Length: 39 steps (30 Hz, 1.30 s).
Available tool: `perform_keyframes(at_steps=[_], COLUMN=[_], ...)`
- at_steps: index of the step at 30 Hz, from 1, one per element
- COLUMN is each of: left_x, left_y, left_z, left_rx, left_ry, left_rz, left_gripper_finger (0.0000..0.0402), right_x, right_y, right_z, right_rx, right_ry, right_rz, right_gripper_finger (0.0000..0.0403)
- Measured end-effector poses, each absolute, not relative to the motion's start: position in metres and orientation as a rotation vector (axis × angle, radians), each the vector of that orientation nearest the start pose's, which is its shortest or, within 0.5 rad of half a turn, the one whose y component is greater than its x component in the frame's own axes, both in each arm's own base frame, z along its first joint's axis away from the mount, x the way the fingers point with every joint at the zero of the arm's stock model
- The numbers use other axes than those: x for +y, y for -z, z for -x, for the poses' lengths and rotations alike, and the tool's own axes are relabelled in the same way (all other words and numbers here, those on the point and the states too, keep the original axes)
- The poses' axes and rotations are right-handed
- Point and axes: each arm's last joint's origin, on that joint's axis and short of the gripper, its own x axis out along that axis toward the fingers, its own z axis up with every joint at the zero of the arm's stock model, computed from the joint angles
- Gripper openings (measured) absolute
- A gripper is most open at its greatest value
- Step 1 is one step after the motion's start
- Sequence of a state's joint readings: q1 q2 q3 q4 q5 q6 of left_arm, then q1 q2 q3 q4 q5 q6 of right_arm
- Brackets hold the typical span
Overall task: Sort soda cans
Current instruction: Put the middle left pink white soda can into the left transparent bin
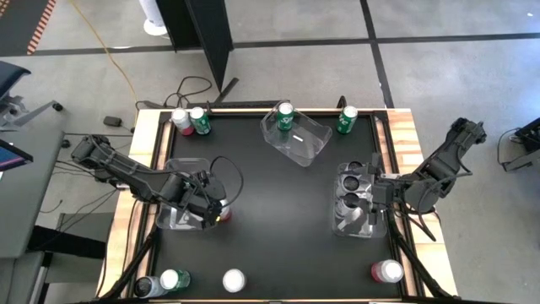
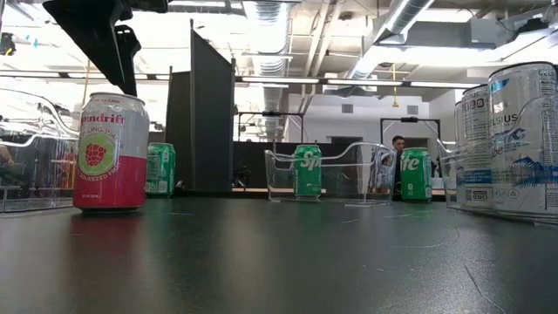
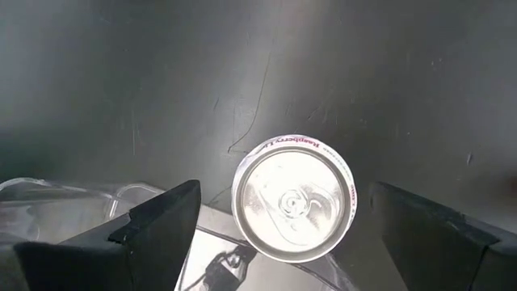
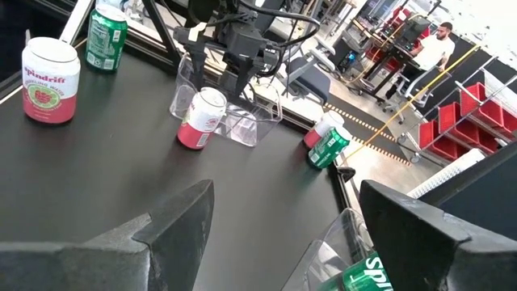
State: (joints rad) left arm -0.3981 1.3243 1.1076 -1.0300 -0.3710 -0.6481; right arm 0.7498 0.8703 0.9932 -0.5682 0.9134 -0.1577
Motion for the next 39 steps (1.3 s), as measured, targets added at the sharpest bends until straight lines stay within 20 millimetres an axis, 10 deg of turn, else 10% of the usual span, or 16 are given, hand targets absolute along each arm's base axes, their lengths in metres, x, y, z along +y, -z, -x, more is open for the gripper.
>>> perform_keyframes(at_steps=[39], left_x=[-0.079], left_y=[-0.248], left_z=[-0.220], left_rx=[1.075], left_ry=[-0.315], left_rz=[0.149], left_gripper_finger=[0.0353], right_x=[0.094], right_y=[-0.358], right_z=[-0.135], right_rx=[0.313], right_ry=[0.138], right_rz=[0.475], right_gripper_finger=[0.0329])
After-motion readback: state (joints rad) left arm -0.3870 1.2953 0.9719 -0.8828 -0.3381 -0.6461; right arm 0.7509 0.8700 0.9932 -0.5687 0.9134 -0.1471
